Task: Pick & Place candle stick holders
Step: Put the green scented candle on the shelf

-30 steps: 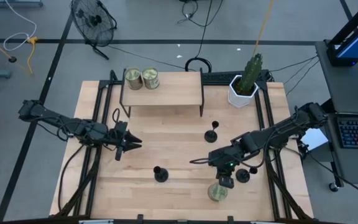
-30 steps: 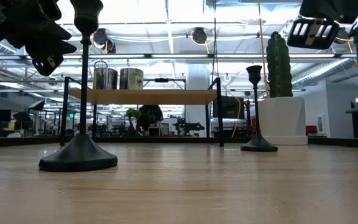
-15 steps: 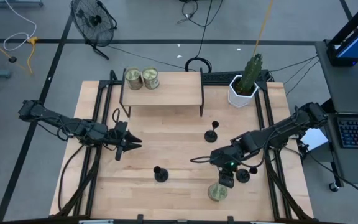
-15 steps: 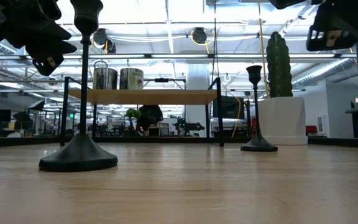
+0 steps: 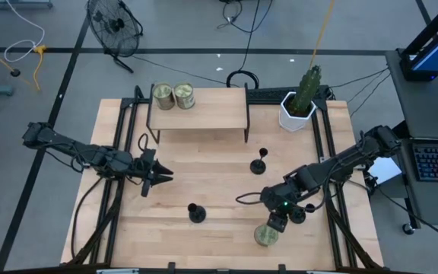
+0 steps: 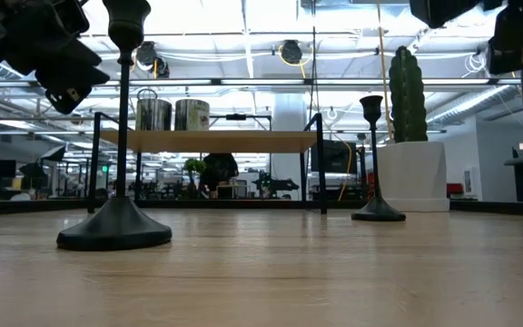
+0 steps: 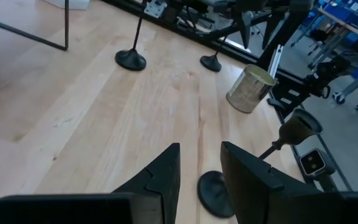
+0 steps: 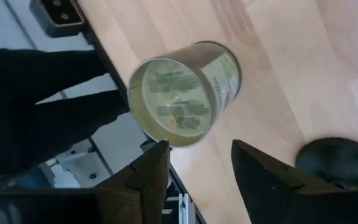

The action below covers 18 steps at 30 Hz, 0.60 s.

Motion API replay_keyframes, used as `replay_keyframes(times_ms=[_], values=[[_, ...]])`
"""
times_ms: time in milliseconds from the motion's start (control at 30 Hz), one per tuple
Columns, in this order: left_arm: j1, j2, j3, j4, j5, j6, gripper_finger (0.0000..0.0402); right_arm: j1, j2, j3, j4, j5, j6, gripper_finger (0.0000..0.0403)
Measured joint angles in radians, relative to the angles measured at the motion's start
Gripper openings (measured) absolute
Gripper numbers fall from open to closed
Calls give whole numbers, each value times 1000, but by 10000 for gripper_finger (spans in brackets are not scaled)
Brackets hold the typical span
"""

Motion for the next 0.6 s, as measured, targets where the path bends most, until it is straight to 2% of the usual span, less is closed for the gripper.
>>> replay_keyframes(times_ms=[367,600], values=[[0,0,0,-2,0,-1,120,-1,-6,0,136,5,-16,166],[0,0,0,-3,0,-4,120,-3,-6,0,68,141,71,163]])
